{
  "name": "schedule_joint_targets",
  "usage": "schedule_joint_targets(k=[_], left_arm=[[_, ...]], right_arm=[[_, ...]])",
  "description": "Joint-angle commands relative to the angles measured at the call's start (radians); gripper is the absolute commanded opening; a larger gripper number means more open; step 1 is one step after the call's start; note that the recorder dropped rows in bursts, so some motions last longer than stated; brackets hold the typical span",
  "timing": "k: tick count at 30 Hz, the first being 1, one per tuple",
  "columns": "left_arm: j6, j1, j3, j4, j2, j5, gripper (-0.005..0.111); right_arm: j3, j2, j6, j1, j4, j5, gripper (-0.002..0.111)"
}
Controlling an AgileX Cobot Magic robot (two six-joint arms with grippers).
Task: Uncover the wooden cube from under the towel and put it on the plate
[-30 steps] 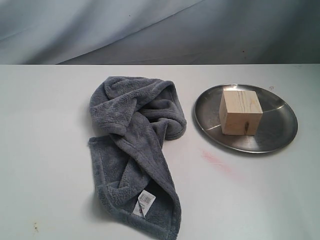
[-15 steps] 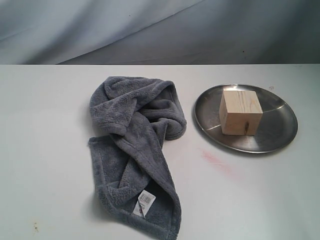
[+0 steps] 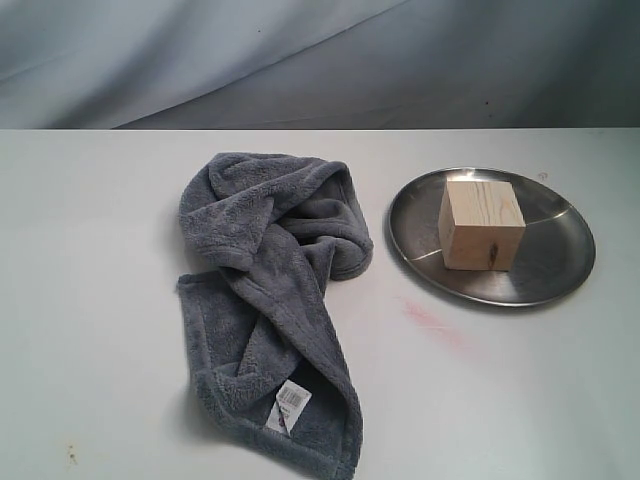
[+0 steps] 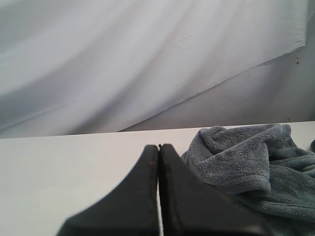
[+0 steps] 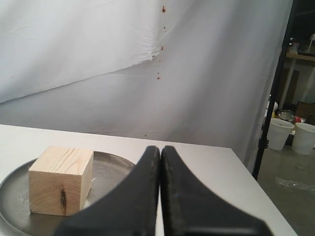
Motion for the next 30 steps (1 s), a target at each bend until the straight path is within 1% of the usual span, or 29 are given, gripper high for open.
schedule_joint_targets(k=[1,5,30], left_arm=[[-0.003,0.002,0.004,-0.002,-0.004,-0.013,0.000],[-0.003,0.002,0.004,-0.002,-0.004,-0.013,0.000],[-0.003,0.002,0.004,-0.002,-0.004,-0.013,0.000]], right_arm=[[0.004,-0.005,0.017,0.002,-0.008,0.016,0.000],[0.004,-0.005,0.017,0.002,0.014,0.015,0.000],[0.004,-0.005,0.017,0.002,0.014,0.015,0.000]])
